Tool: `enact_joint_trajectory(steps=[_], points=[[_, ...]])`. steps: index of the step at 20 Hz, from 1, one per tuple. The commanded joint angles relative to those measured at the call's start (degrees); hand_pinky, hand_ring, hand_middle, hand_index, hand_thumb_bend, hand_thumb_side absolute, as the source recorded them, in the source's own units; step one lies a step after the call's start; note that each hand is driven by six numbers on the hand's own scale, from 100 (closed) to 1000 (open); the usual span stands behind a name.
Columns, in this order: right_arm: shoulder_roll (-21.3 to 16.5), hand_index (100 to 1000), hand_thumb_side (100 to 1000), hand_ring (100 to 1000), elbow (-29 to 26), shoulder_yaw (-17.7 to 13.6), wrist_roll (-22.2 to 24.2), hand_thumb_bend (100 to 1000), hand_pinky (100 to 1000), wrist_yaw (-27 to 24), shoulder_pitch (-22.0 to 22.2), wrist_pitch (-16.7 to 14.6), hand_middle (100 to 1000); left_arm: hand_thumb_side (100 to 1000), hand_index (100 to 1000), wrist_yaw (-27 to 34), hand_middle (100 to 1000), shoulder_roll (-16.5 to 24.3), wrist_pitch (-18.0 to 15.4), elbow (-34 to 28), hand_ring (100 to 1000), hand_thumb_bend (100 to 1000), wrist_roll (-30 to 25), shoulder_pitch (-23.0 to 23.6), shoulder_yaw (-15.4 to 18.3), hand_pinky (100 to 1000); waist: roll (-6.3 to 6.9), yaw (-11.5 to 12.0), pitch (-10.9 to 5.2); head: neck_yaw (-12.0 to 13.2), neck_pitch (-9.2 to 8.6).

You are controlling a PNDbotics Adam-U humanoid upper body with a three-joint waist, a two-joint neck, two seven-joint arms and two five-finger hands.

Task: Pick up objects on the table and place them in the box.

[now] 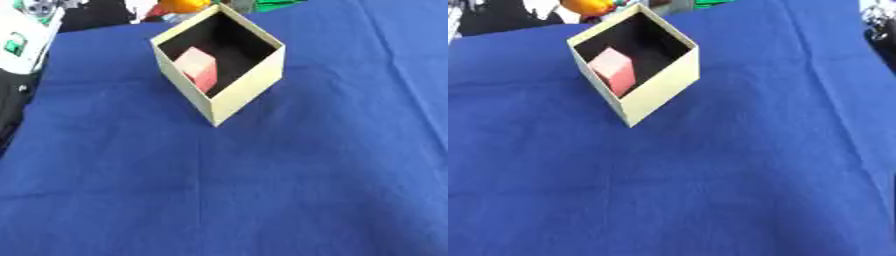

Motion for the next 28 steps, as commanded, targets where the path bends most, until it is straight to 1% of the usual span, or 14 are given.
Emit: enact_joint_trajectory(steps=[1, 7, 12, 13, 14, 15, 16, 17, 18, 20, 21, 23, 24, 28], points=[[-0.49, 899, 664, 1000, -1.32, 0.14, 0.27, 100, 899, -0.3, -1.18, -0.07, 625, 171, 643, -2.12, 616, 0.34, -0.96, 1.9, 554, 100, 2.64, -1.44, 0.32, 605, -0.19, -0.27, -0.98, 0.79, -0.83], [-0.57, 900, 666, 1000, -1.27, 0.17, 0.31, 100, 899, -0.78, -1.48, -0.07, 624, 232, 650, -4.9, 622, -2.18, -4.88, 7.04, 565, 100, 4.24, -1.89, -0.35, 606, 0.06, -0.91, -0.42, 0.8, -0.94], [-0.51, 901, 667, 1000, -1.41, 0.21, 0.34, 100, 900, -1.17, -1.54, -0.04, 623, 146, 662, -6.75, 638, -3.6, -7.4, 10.52, 593, 100, 3.34, -1.72, -0.79, 622, 0.29, -1.21, -0.08, 0.68, -1.0], [-0.51, 901, 667, 1000, -1.45, 0.23, 0.36, 100, 900, -1.25, -1.53, -0.04, 623, 144, 663, -6.99, 640, -3.79, -7.79, 11.01, 595, 100, 3.3, -1.72, -0.72, 624, 0.34, -1.24, -0.02, 0.67, -1.0], [-0.52, 901, 668, 1000, -1.48, 0.23, 0.38, 100, 900, -1.33, -1.52, -0.03, 623, 246, 677, -7.15, 659, -3.91, -8.13, 11.42, 609, 100, 3.34, -1.72, -0.62, 634, 0.39, -1.25, 0.03, 0.63, -0.99], [-0.56, 901, 667, 1000, -1.5, 0.22, 0.39, 100, 900, -1.4, -1.51, -0.01, 623, 324, 688, -7.33, 676, -3.94, -8.43, 11.74, 619, 200, 3.46, -1.7, -0.48, 642, 0.43, -1.25, 0.08, 0.57, -0.94], [-0.62, 902, 667, 1000, -1.51, 0.21, 0.39, 100, 900, -1.46, -1.49, 0.0, 623, 401, 702, -7.62, 695, -3.86, -8.63, 11.94, 634, 358, 3.69, -1.66, -0.3, 651, 0.47, -1.22, 0.11, 0.49, -0.85], [-0.7, 902, 668, 1000, -1.51, 0.19, 0.39, 100, 900, -1.52, -1.48, 0.01, 623, 434, 709, -8.27, 705, -3.7, -8.74, 12.07, 644, 454, 4.06, -1.61, -0.11, 657, 0.51, -1.2, 0.13, 0.39, -0.77], [-0.76, 902, 668, 1000, -1.5, 0.18, 0.39, 100, 900, -1.57, -1.47, 0.02, 623, 470, 729, -9.23, 733, -3.53, -8.75, 12.14, 664, 586, 4.6, -1.53, 0.09, 665, 0.54, -1.18, 0.15, 0.29, -0.66], [-0.86, 902, 668, 1000, -1.48, 0.14, 0.38, 100, 900, -1.65, -1.47, 0.03, 623, 486, 774, -11.63, 776, -3.31, -8.6, 12.26, 695, 675, 6.1, -1.27, 0.39, 675, 0.58, -1.15, 0.19, 0.09, -0.57], [-0.9, 902, 668, 1000, -1.46, 0.13, 0.37, 100, 900, -1.68, -1.49, 0.04, 623, 490, 782, -12.81, 785, -3.25, -8.44, 12.3, 703, 693, 6.95, -1.15, 0.51, 679, 0.58, -1.14, 0.21, 0.0, -0.54], [-0.93, 902, 668, 1000, -1.41, 0.12, 0.37, 100, 900, -1.72, -1.52, 0.04, 623, 491, 799, -14.76, 802, -3.23, -7.97, 12.37, 718, 710, 8.61, -0.95, 0.64, 688, 0.55, -1.11, 0.22, -0.14, -0.46], [-0.95, 902, 668, 1000, -1.38, 0.11, 0.36, 100, 900, -1.72, -1.52, 0.05, 623, 521, 818, -15.42, 821, -3.23, -7.75, 12.39, 727, 736, 9.31, -0.86, 0.65, 695, 0.53, -1.09, 0.22, -0.19, -0.39], [-0.94, 902, 668, 1000, -1.3, 0.07, 0.34, 100, 900, -1.69, -1.47, 0.05, 623, 533, 837, -16.18, 839, -3.19, -7.23, 12.04, 736, 736, 11.09, -0.56, 0.7, 700, 0.45, -0.97, 0.12, -0.39, -0.17]])
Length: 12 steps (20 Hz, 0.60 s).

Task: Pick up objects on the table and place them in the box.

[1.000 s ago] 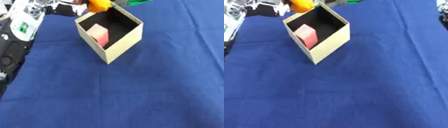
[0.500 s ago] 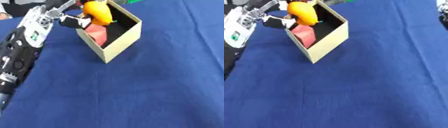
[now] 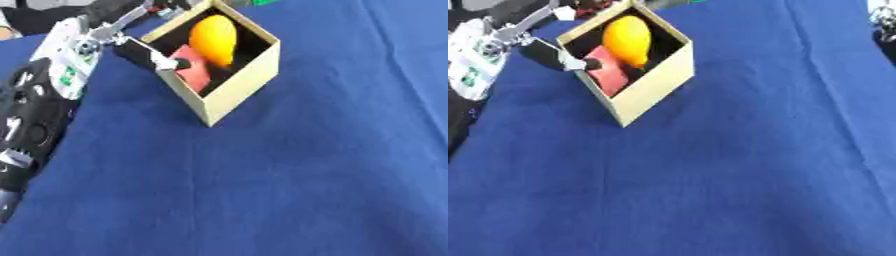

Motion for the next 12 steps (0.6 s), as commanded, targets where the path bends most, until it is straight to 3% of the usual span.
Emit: enact_joint_trajectory(steps=[1, 5, 8, 11, 12], points=[[-0.89, 902, 668, 1000, -1.2, -0.25, 0.03, 100, 900, -0.33, -0.92, -0.03, 623, 534, 837, -0.45, 838, 1.77, 0.39, -1.11, 736, 731, 1.49, -0.63, 0.92, 701, -0.5, 0.12, -1.25, -0.24, 0.28], [-0.76, 901, 666, 1000, -1.22, -0.25, 0.02, 100, 900, -0.18, -0.81, -0.04, 623, 531, 838, 0.23, 840, 1.95, 1.46, -2.2, 736, 739, 2.27, -0.47, 1.29, 701, -0.62, 0.22, -1.49, -0.38, 0.45], [-0.68, 901, 665, 1000, -1.23, -0.3, -0.01, 100, 900, -0.1, -0.63, -0.03, 623, 518, 815, 1.52, 816, 1.98, 2.4, -3.17, 718, 637, 3.29, -0.02, 1.71, 689, -0.77, 0.4, -1.73, -0.56, 0.66], [-0.64, 900, 664, 1000, -1.24, -0.38, -0.07, 100, 900, 0.07, -0.4, -0.02, 624, 510, 796, 6.42, 797, 2.21, 4.16, -5.6, 704, 597, 5.38, 0.85, 2.44, 681, -1.01, 0.85, -2.07, -0.92, 1.17], [-0.64, 900, 663, 1000, -1.23, -0.4, -0.09, 100, 899, 0.13, -0.34, -0.01, 624, 487, 784, 8.21, 779, 2.43, 4.89, -6.62, 695, 510, 5.96, 1.12, 2.58, 683, -1.09, 0.99, -2.17, -1.04, 1.36]])
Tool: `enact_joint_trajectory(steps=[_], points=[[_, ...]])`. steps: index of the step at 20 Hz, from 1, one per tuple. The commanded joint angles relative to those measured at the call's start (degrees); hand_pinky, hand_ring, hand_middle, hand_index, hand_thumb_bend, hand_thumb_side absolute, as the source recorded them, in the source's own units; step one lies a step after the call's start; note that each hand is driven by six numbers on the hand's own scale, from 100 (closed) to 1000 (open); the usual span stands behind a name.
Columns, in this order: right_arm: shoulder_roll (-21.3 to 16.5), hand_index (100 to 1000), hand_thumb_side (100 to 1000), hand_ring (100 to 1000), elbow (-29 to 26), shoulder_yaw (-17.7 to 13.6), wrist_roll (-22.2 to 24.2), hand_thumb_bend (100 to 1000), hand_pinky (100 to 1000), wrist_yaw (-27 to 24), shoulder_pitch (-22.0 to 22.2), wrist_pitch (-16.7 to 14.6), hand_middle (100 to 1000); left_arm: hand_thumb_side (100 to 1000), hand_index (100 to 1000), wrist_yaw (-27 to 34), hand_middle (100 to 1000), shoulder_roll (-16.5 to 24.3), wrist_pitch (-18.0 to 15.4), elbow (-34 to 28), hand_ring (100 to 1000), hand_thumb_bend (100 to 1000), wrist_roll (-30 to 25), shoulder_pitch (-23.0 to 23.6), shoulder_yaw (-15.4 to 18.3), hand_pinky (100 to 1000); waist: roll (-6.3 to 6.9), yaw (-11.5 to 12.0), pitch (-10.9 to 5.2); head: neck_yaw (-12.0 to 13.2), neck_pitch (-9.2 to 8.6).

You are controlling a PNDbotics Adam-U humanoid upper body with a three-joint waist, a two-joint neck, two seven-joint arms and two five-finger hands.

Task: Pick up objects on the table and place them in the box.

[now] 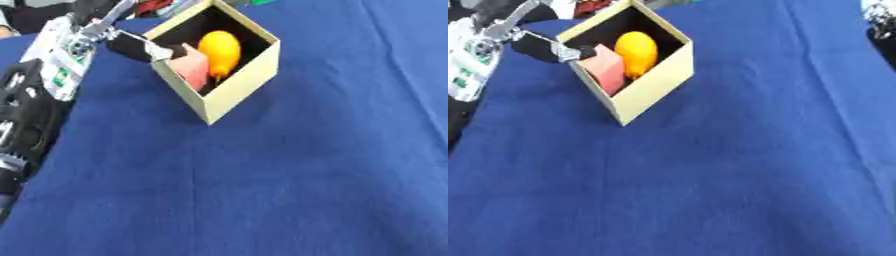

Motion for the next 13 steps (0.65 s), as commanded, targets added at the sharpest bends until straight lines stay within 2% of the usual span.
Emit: enact_joint_trajectory(steps=[1, 6, 10, 13], points=[[-0.69, 899, 661, 1000, -1.22, -0.5, -0.17, 100, 899, 0.3, -0.26, 0.0, 625, 503, 792, 7.08, 779, 2.67, 2.56, -4.92, 700, 476, 3.7, 0.07, 2.06, 690, -0.8, 0.58, -2.06, -0.67, 1.25], [-0.89, 897, 657, 1000, -1.3, -1.24, -0.94, 100, 897, 1.24, 0.27, 0.07, 628, 702, 786, 26.34, 739, 5.69, 10.57, -18.38, 667, 273, 14.41, 6.14, 5.52, 696, -1.75, 2.31, -2.96, -2.53, 2.16], [-1.05, 896, 656, 999, -1.21, -1.86, -1.74, 100, 897, 1.75, 0.82, 0.18, 628, 754, 779, 35.78, 709, 7.61, 14.64, -29.31, 651, 258, 21.22, 13.44, 7.58, 686, -2.79, 3.99, -3.45, -3.69, 1.69], [-1.16, 895, 654, 998, -1.03, -2.32, -2.42, 100, 896, 1.89, 1.14, 0.23, 628, 787, 777, 40.41, 699, 6.95, 17.68, -37.2, 646, 250, 24.05, 18.88, 8.85, 679, -3.71, 5.23, -3.71, -4.14, 1.29]])
